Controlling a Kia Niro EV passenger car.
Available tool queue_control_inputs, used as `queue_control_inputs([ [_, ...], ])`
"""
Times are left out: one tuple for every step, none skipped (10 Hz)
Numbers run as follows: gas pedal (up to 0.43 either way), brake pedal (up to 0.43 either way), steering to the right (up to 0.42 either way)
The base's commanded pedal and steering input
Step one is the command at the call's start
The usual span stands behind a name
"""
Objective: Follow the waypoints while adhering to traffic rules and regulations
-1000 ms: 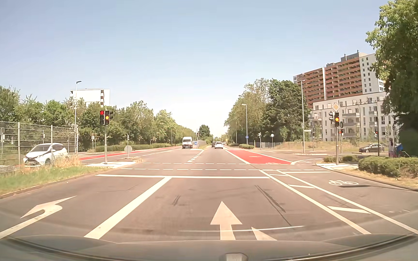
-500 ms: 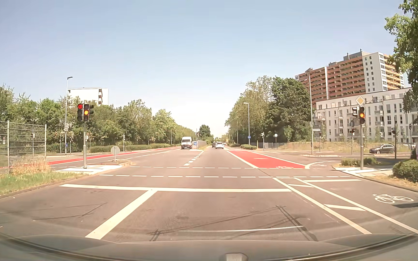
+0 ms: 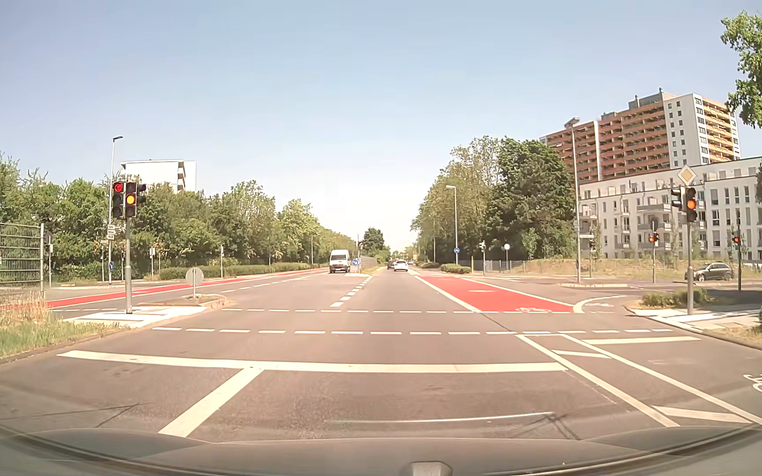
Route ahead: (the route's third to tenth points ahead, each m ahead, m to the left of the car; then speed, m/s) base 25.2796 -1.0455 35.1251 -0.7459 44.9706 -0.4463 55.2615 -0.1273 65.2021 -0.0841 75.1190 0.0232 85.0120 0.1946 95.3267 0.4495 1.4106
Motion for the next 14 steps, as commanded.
queue_control_inputs([
  [0.000, 0.549, -0.001],
  [0.000, 0.549, -0.001],
  [0.000, 0.537, -0.001],
  [0.000, 0.518, -0.001],
  [0.000, 0.488, -0.001],
  [0.000, 0.494, -0.001],
  [0.000, 0.494, 0.000],
  [0.000, 0.494, 0.000],
  [0.000, 0.500, 0.000],
  [0.000, 0.494, -0.001],
  [0.000, 0.494, -0.001],
  [0.000, 0.494, 0.000],
  [0.000, 0.494, -0.001],
  [0.000, 0.494, -0.001],
])
